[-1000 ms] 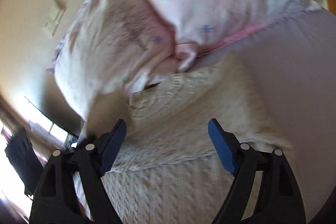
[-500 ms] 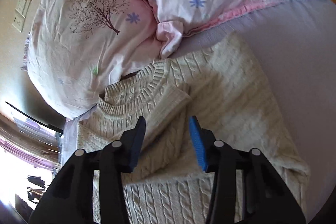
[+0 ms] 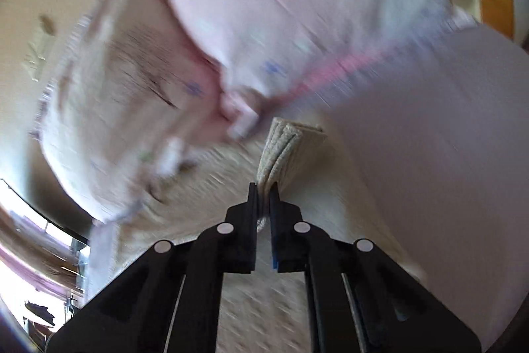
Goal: Fold small clothes
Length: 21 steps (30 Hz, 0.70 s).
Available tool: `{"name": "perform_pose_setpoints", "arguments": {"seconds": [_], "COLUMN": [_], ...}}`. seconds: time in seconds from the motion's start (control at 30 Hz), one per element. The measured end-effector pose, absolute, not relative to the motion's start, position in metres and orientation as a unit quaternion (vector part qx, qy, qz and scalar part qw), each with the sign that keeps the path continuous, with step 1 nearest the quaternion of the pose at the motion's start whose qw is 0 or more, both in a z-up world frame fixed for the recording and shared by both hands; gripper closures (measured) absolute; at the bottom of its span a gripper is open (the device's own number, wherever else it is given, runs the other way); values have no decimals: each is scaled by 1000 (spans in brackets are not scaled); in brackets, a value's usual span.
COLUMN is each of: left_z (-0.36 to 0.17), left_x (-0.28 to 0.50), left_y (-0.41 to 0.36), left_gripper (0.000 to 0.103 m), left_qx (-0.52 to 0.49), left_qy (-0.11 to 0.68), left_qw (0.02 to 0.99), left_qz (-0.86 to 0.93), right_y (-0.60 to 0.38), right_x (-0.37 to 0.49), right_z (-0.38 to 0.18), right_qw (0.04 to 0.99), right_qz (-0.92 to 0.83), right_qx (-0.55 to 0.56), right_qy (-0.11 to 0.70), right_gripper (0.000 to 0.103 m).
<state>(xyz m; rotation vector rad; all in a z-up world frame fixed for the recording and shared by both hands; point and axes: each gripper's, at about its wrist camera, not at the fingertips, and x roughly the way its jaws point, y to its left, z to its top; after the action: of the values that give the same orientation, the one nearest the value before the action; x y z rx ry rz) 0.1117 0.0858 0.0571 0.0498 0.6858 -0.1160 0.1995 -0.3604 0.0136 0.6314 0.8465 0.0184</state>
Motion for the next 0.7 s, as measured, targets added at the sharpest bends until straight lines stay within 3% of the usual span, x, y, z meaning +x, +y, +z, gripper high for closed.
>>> {"name": "perform_pose_setpoints", "arguments": {"seconds": [0.03,0.1,0.13,0.17,0.2,0.33,0.4,0.5,0.67,0.7], "left_z": [54,48,46,43,40,32,27,22,11,11], "left_x": [109,101,97,90,83,63,56,47,27,22], "left_y": [88,95,97,100,103,108,107,99,83,83], "left_gripper": [39,35,33,28,26,25,25,29,34,34], "left_qx": [16,-8,-14,-24,-31,-54,-63,-61,-24,-22], "left_qy": [343,362,367,374,378,392,403,418,436,435], "left_qw": [937,929,927,923,921,913,906,898,893,894], "left_qz": [-60,-73,-77,-83,-87,-101,-111,-124,-112,-109], "right_y": [-365,-370,-374,-380,-383,-392,-399,-403,-416,-421], "right_x": [193,178,169,152,139,88,74,50,6,-2], "right_z": [4,-3,-3,1,5,16,6,-4,1,3], "right_qw": [854,847,846,852,860,874,862,858,863,867], "right_qz": [11,13,12,10,13,-1,7,23,18,10], "right_qx": [313,321,322,320,314,259,259,253,262,262], "right_qy": [415,423,424,414,401,411,436,447,431,423], "right_gripper": [96,85,72,43,33,38,58,76,80,71]}}
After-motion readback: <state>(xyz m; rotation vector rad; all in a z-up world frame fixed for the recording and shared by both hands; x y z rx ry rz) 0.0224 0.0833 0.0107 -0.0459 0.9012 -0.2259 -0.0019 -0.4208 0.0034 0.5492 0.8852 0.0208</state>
